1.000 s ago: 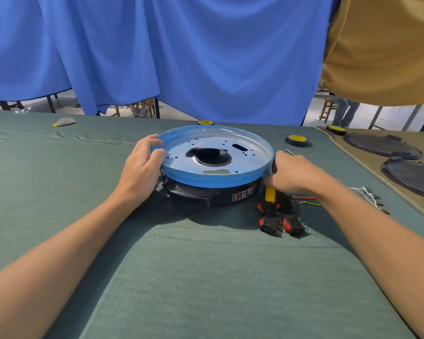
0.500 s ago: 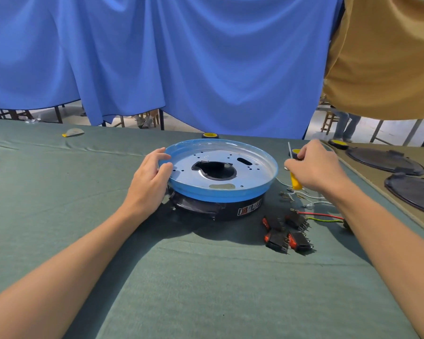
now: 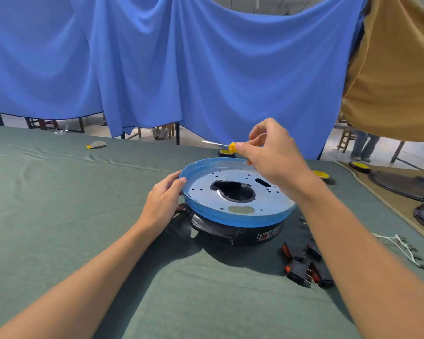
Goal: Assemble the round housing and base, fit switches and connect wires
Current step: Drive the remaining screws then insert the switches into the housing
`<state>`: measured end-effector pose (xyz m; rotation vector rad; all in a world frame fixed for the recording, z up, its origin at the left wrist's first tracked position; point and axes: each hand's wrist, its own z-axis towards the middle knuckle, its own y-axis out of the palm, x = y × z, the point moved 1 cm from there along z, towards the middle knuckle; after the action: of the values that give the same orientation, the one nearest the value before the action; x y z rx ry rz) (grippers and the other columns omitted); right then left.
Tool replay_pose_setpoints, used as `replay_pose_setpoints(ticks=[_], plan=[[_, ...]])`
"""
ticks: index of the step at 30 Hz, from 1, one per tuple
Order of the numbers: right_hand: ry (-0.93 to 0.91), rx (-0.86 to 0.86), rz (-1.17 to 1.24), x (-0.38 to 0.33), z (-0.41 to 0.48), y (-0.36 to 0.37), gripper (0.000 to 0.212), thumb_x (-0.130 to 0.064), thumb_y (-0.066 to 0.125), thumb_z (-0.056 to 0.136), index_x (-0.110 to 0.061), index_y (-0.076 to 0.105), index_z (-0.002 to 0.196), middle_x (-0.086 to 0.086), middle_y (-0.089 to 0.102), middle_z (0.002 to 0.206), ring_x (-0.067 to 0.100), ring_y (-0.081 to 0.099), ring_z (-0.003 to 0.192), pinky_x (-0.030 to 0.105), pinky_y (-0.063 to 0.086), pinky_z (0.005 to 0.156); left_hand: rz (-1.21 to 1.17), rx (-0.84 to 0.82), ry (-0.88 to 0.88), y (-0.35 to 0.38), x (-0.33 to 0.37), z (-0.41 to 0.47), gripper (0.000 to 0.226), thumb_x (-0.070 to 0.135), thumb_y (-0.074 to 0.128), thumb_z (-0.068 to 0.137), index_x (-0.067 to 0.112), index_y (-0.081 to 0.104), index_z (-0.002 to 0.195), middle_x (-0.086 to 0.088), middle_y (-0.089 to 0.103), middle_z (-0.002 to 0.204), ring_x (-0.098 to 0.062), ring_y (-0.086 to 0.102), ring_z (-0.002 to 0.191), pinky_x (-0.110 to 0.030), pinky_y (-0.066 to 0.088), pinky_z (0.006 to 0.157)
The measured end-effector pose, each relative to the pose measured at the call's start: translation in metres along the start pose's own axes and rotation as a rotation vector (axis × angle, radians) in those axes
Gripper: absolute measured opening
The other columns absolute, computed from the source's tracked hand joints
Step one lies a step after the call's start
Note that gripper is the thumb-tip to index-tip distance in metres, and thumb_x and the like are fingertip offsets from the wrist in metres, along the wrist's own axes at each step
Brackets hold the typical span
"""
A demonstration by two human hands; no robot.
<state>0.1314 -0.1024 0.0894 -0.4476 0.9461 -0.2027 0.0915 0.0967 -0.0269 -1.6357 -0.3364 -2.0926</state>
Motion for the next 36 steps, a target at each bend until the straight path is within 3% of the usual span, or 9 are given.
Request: replay_pose_setpoints(ticks=[2,6,10,15,20,26,28,32,36], plan=[[0.004,0.023,0.042,-0.008,0.006,0.014,0.033,-0.028,0.078,0.077,-0.024,0.048,0.089,0.001,0.065,0.09,0.023,0.061,0.093,0.037,0.051,0.072,-0.026,-0.009,-0.008,0.0,0.0,0.001,0.024,0.025,0.046,0.102,0.037,0.065,0.112,0.004,0.068,0.115,-0.015,0.062,0.106,-0.031,0.053,0.075],[-0.019,0.063,0.172,-0.022,0.018,0.034,0.035,-0.018,0.078,0.076,-0.023,0.048,0.093,0.007,0.068,0.087,0.031,0.066,0.092,0.05,0.053,0.083,-0.042,-0.014,-0.039,-0.002,-0.002,0.005,0.029,0.027,0.046,0.102,0.025,0.066,0.123,0.004,0.07,0.113,-0.015,0.064,0.104,-0.031,0.054,0.072],[-0.177,0.074,0.065,-0.021,0.022,0.053,0.022,-0.021,0.068,0.087,-0.02,0.048,0.098,0.001,0.067,0.077,0.023,0.067,0.078,0.046,0.053,0.08,-0.054,-0.008,-0.038,-0.003,-0.005,0.01,0.025,0.028,0.047,0.102,0.031,0.072,0.103,0.016,0.074,0.093,-0.002,0.068,0.087,-0.024,0.052,0.06],[-0.286,-0.049,-0.017,-0.009,0.019,0.071,0.024,-0.023,0.06,0.093,-0.021,0.046,0.113,0.006,0.064,0.086,0.032,0.061,0.087,0.046,0.05,0.082,-0.048,-0.02,-0.011,-0.003,-0.006,0.017,0.029,0.028,0.049,0.101,0.032,0.074,0.087,0.018,0.075,0.086,0.005,0.068,0.077,-0.022,0.054,0.056],[-0.315,-0.063,-0.017,-0.003,0.017,0.076,0.026,-0.024,0.059,0.095,-0.023,0.045,0.117,0.003,0.061,0.089,0.028,0.06,0.087,0.036,0.052,0.075,-0.046,-0.026,-0.004,-0.003,-0.009,0.018,0.03,0.027,0.049,0.101,0.03,0.076,0.087,0.01,0.076,0.09,-0.006,0.069,0.085,-0.031,0.059,0.064],[-0.325,-0.064,-0.039,0.0,0.018,0.079,0.029,-0.023,0.06,0.095,-0.02,0.046,0.12,-0.002,0.057,0.087,0.015,0.058,0.076,0.007,0.042,0.057,-0.024,-0.027,0.0,-0.003,-0.008,0.016,0.03,0.03,0.048,0.102,0.031,0.076,0.089,0.01,0.076,0.094,-0.014,0.07,0.095,-0.043,0.06,0.079],[-0.326,-0.066,-0.034,0.0,0.018,0.079,0.028,-0.021,0.06,0.095,-0.018,0.046,0.119,-0.004,0.056,0.084,0.008,0.056,0.071,0.004,0.042,0.056,-0.013,-0.034,0.005,-0.003,-0.008,0.016,0.03,0.031,0.048,0.102,0.033,0.075,0.089,0.011,0.076,0.095,-0.013,0.07,0.095,-0.044,0.059,0.079],[-0.317,-0.069,-0.021,0.0,0.016,0.079,0.025,-0.022,0.058,0.095,-0.022,0.045,0.117,-0.003,0.055,0.083,0.013,0.058,0.075,0.014,0.051,0.061,-0.007,-0.042,0.021,-0.004,-0.008,0.014,0.036,0.033,0.048,0.102,0.039,0.077,0.082,0.016,0.076,0.092,-0.009,0.071,0.092,-0.038,0.061,0.073],[-0.284,-0.066,0.023,0.001,0.016,0.077,0.026,-0.021,0.057,0.096,-0.022,0.044,0.118,0.001,0.056,0.088,0.03,0.059,0.089,0.044,0.056,0.075,0.011,-0.053,0.043,-0.004,-0.005,0.012,0.044,0.035,0.046,0.103,0.053,0.074,0.074,0.021,0.074,0.089,0.001,0.069,0.087,-0.037,0.06,0.075]])
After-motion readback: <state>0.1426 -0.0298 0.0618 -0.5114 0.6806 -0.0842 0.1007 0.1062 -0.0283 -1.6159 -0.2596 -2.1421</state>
